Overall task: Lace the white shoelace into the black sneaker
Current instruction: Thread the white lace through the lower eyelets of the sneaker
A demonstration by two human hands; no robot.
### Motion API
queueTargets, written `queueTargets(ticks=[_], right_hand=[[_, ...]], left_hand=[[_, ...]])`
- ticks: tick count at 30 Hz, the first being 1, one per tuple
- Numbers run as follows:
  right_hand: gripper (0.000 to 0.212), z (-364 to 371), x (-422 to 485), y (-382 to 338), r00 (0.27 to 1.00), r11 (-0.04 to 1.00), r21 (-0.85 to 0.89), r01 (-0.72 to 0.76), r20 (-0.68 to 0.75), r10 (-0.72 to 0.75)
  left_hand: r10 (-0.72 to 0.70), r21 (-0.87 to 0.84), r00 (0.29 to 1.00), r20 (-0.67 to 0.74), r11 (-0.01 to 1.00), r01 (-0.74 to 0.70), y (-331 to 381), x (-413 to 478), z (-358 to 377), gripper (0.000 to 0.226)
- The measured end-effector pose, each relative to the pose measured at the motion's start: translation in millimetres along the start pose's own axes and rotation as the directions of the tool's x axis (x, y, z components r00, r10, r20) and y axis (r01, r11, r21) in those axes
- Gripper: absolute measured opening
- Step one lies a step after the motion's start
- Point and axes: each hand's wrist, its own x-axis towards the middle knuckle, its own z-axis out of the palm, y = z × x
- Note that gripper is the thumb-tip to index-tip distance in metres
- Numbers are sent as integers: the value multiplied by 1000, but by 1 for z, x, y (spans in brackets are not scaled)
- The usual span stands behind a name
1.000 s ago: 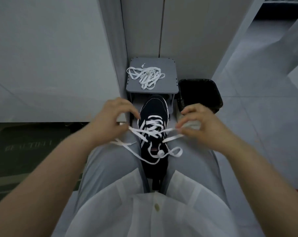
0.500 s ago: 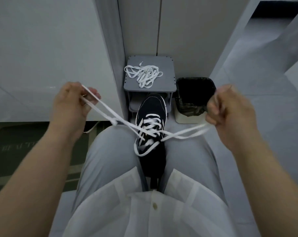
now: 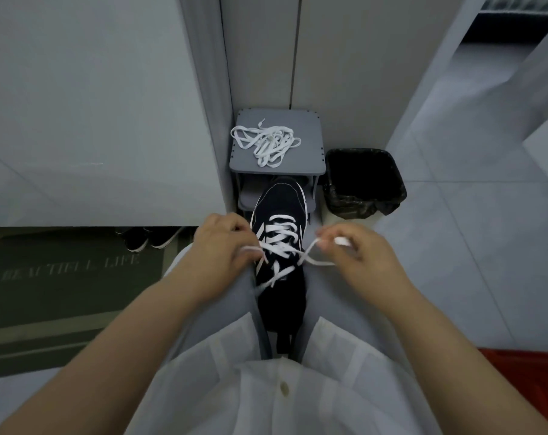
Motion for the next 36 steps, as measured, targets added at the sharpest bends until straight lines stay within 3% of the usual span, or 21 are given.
queueTargets(ticks=[1,3,5,6,7,9,10,12,14,16,17,19,20,22,25,29,33,36], right_hand=[[22,-7,-1,-7,997,959,272,-73,-12,80],[22,-22,-4,-18,990,709,698,-101,1,140],[18,-29,-7,-23,978,511,856,-80,-31,205],[21,-30,-8,-25,969,489,868,-81,-46,243],[25,-27,-9,-24,963,525,847,-87,-63,261],[25,-19,-10,-19,980,764,639,-96,-74,185],[26,-14,-11,-14,991,884,457,-96,-42,130],[37,-6,-13,-8,995,980,178,-93,57,84],[46,-3,-11,-9,988,974,208,-89,143,59],[37,2,-5,-16,977,933,327,-149,197,87],[28,7,-1,-17,978,943,292,-158,181,108],[20,17,8,-13,984,991,-61,-117,129,124],[21,22,10,-12,980,964,-244,-109,134,145],[21,28,10,-9,981,915,-387,-114,101,165],[20,31,10,-8,990,918,-383,-108,40,133],[19,38,17,-7,978,896,-416,-153,69,199],[22,44,24,-8,960,923,-289,-255,36,276],[17,44,28,-10,952,937,-256,-239,128,278]], left_hand=[[-42,-131,998,-55,991,34,-2,1,-6,42],[-182,-435,975,-128,894,109,-2,1,-22,19],[-312,-564,918,-245,816,128,3,-5,-31,15],[-327,-521,884,-335,846,116,5,-8,-33,14],[-312,-451,862,-400,885,111,6,-10,-34,14],[-258,-362,881,-396,926,108,9,-9,-30,18],[-242,-355,916,-319,927,122,11,-8,-25,20],[-204,-357,975,-89,920,160,17,-6,-15,24],[-124,-324,991,55,937,135,22,-5,-3,31],[-79,-284,995,52,955,91,25,-2,5,18],[-90,-280,995,34,955,96,26,0,7,8],[-171,-293,985,7,942,165,27,4,10,6],[-217,-294,976,1,933,208,26,5,12,9],[-295,-300,955,32,909,290,25,7,12,13],[-360,-318,929,84,874,367,25,9,14,14],[-363,-220,926,102,900,377,30,11,18,21],[-340,-228,926,163,901,371,32,12,22,19],[-274,-225,947,165,925,307,34,13,15,12]])
